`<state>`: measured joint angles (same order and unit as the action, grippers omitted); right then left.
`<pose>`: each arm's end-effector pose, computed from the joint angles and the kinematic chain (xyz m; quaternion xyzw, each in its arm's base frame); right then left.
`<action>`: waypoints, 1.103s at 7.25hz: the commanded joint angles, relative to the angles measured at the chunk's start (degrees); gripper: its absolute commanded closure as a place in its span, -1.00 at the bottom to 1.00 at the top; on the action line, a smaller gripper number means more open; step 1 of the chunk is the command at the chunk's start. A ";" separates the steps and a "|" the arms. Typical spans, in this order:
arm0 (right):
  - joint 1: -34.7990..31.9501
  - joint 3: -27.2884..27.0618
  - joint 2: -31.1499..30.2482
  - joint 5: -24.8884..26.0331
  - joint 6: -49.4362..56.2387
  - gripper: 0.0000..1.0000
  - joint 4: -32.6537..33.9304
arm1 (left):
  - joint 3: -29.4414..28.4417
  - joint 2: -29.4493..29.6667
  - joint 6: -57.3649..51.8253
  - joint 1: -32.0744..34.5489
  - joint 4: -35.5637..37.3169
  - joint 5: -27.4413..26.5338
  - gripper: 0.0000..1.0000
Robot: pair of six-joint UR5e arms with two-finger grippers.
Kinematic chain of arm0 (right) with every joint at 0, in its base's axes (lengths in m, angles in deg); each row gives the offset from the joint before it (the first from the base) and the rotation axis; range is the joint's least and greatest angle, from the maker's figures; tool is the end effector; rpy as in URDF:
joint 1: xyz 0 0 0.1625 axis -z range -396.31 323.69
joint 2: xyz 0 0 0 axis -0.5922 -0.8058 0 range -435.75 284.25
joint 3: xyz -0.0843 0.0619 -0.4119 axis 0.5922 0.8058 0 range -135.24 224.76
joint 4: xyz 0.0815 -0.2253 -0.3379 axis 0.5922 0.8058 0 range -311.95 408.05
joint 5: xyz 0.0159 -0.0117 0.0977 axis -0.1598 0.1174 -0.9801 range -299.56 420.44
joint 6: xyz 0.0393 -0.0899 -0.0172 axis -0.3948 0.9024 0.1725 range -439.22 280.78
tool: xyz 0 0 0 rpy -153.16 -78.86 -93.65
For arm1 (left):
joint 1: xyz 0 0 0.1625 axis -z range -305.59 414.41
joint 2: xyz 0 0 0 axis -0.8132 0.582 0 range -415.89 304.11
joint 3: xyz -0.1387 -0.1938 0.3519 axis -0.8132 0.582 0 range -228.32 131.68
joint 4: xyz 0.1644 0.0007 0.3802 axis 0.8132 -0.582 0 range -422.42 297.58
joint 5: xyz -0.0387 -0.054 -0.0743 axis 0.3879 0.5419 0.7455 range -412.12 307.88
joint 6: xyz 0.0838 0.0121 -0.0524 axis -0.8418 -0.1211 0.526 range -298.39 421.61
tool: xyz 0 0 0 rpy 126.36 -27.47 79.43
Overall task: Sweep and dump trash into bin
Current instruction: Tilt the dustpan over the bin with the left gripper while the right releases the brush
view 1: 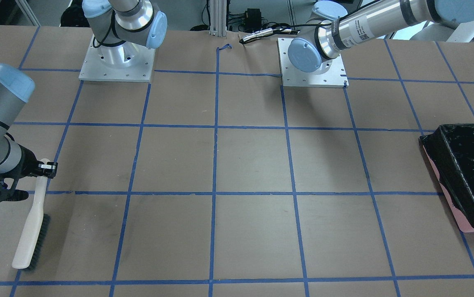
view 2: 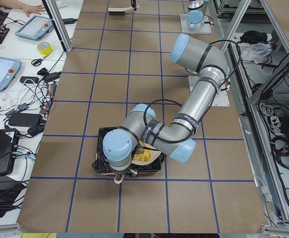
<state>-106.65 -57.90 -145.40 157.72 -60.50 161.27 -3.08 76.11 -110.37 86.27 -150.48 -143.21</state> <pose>-0.0741 -0.5662 0.2330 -0.0028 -0.9943 -0.1012 0.0318 0.5962 -0.5252 0.4062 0.8369 0.5457 0.0260 0.0330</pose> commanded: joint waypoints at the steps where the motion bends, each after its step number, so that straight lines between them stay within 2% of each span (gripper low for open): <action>1: 0.03 0.00 -0.05 0.19 0.00 -0.05 -0.01 | 0.10 0.01 -1.07 2.57 3.93 -5.81 1.00; 4: 0.03 0.35 -0.49 0.28 -0.26 -0.48 0.08 | 0.80 -0.78 -1.69 3.99 5.71 -6.02 1.00; 5: 0.03 1.14 -0.67 2.63 -0.26 -0.78 0.25 | 0.98 -0.70 -1.95 4.17 5.97 -6.02 1.00; 6: 0.03 3.58 -1.11 4.65 0.17 -0.99 0.17 | 1.68 -0.52 -3.61 4.69 9.28 -6.20 1.00; 7: -0.32 7.09 -3.63 4.06 0.35 -0.99 -1.40 | 3.43 -1.91 -3.89 5.04 9.92 -6.55 1.00; 8: -1.02 10.17 -7.92 2.32 0.35 -1.00 -7.60 | 4.92 -2.80 -4.24 5.48 12.19 -8.03 1.00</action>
<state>-107.03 -51.55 -149.18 161.21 -60.26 158.84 0.02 74.44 -114.04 91.22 -140.64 -149.98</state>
